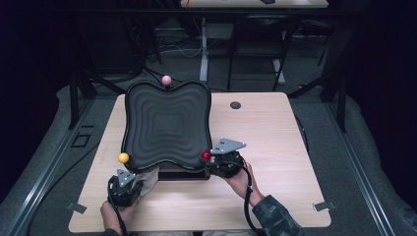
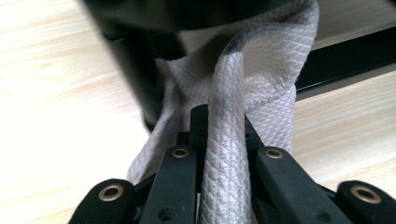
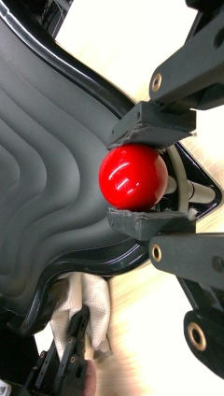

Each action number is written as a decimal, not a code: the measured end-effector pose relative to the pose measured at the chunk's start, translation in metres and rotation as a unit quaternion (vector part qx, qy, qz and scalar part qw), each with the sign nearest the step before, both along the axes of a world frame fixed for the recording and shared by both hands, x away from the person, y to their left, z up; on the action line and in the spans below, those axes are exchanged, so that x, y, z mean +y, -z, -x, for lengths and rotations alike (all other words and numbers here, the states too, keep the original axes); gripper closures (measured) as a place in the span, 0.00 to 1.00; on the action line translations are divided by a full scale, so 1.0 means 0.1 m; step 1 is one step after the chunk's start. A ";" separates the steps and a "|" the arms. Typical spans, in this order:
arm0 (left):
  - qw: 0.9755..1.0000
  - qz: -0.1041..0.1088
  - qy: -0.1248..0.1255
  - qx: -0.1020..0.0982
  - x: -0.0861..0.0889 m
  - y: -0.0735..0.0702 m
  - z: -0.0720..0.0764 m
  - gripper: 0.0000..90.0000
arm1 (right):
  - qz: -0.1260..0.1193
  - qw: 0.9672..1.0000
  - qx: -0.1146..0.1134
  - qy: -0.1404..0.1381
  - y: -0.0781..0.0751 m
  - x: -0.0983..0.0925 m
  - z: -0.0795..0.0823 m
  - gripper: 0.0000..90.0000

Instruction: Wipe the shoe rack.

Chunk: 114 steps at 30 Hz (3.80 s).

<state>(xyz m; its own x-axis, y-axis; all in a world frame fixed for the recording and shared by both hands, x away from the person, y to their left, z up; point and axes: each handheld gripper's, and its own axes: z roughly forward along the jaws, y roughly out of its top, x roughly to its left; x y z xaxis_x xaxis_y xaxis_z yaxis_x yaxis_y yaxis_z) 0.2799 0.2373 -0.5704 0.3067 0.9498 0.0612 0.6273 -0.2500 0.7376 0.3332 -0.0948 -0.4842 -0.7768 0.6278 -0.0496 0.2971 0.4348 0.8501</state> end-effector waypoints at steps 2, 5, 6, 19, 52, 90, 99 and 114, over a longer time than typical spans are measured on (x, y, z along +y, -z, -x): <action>1.000 0.001 -0.006 0.001 0.03 0.00 0.00 0.92 | 0.000 1.000 0.000 0.000 0.00 0.00 0.00 0.67; 1.000 0.004 -0.020 0.001 0.09 -0.01 0.01 0.92 | 0.000 1.000 0.000 0.000 0.00 0.00 0.00 0.67; 1.000 0.003 -0.022 0.002 0.11 -0.01 0.01 0.92 | 0.000 1.000 0.000 0.000 0.00 0.00 0.00 0.67; 1.000 0.018 0.007 0.009 -0.12 0.03 -0.03 0.92 | -0.001 1.000 0.001 0.001 0.00 0.00 0.00 0.67; 0.983 0.046 0.177 0.005 -1.35 0.07 -0.09 0.91 | -0.001 1.000 0.001 0.000 0.00 0.00 0.00 0.67; 0.997 0.065 -0.021 0.027 0.47 -0.24 -0.02 0.92 | 0.004 1.000 -0.003 0.000 0.00 0.00 0.01 0.67; 0.998 0.059 -0.021 0.019 0.48 -0.24 -0.04 0.92 | 0.005 1.000 -0.004 -0.001 0.00 0.01 0.00 0.67; 0.998 0.048 -0.024 0.041 0.49 -0.14 -0.10 0.92 | 0.006 1.000 -0.005 -0.002 0.00 0.01 0.00 0.67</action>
<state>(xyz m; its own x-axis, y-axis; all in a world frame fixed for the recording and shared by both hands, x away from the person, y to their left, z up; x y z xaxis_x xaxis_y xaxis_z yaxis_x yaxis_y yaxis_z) 0.2899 0.2866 -0.5565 0.2614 0.9637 -0.0546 0.6955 -0.1488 0.7029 0.3327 -0.0942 -0.4841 -0.7783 0.6246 -0.0645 0.2880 0.4463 0.8473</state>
